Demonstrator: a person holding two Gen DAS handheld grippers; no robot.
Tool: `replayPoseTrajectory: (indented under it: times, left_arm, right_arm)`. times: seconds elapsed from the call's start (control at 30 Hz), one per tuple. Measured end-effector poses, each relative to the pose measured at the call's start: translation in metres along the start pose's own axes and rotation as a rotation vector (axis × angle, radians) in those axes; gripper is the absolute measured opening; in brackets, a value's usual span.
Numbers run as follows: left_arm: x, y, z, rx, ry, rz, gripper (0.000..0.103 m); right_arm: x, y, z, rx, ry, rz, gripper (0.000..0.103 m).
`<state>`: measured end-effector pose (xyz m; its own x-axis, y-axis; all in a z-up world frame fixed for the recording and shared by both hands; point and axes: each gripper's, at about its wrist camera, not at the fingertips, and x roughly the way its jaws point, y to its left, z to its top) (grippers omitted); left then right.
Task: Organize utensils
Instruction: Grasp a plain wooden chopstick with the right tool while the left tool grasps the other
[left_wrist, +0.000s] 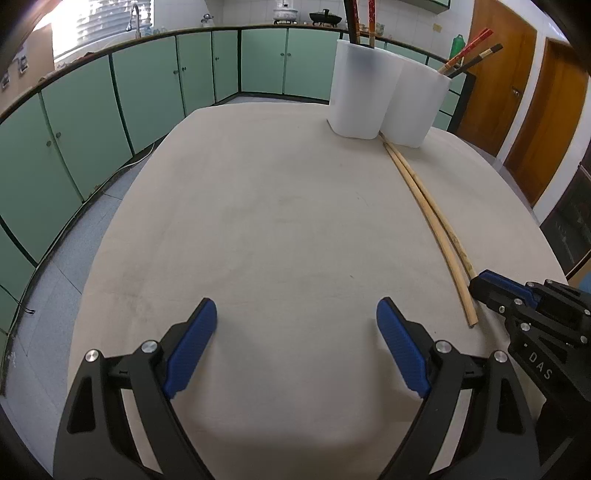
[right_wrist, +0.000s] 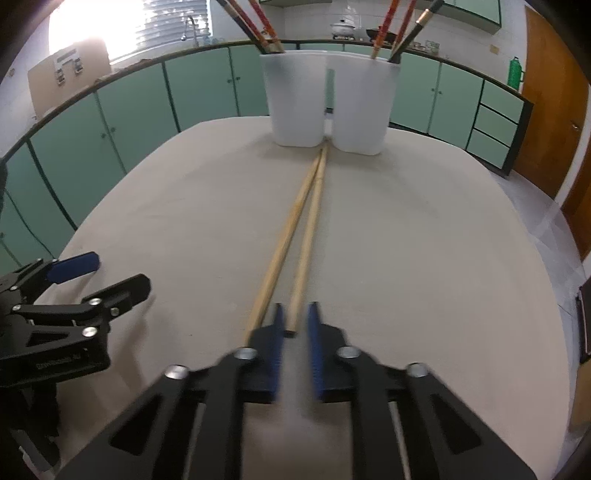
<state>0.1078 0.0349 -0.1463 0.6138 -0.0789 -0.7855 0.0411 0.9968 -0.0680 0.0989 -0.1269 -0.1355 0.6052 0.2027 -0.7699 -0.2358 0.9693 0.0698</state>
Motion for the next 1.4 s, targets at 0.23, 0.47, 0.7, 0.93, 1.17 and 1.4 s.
replayPoseTrajectory:
  times: [0.23, 0.47, 0.7, 0.93, 1.17, 1.4]
  left_arm:
    - [-0.001, -0.013, -0.002, 0.019, -0.001, -0.02, 0.086]
    - [-0.005, -0.035, -0.006, 0.032, -0.012, -0.059, 0.086]
    - [-0.007, -0.067, -0.01, 0.079, -0.017, -0.094, 0.086]
    - [0.005, -0.09, -0.009, 0.094, 0.011, -0.085, 0.076]
    - [0.005, -0.094, -0.01, 0.099, 0.006, -0.036, 0.052]
    - [0.002, -0.098, -0.012, 0.109, -0.002, -0.061, 0.014]
  right_arm:
    - [-0.016, -0.02, -0.016, 0.053, -0.004, 0.006, 0.007]
    - [-0.031, -0.054, -0.032, 0.136, -0.013, -0.055, 0.007]
    - [-0.028, -0.073, -0.029, 0.17, -0.02, -0.064, 0.007]
    - [-0.028, -0.077, -0.029, 0.162, -0.019, -0.052, 0.007]
    - [-0.028, -0.077, -0.029, 0.161, -0.019, -0.049, 0.007]
    - [-0.027, -0.074, -0.029, 0.15, -0.017, -0.057, 0.008]
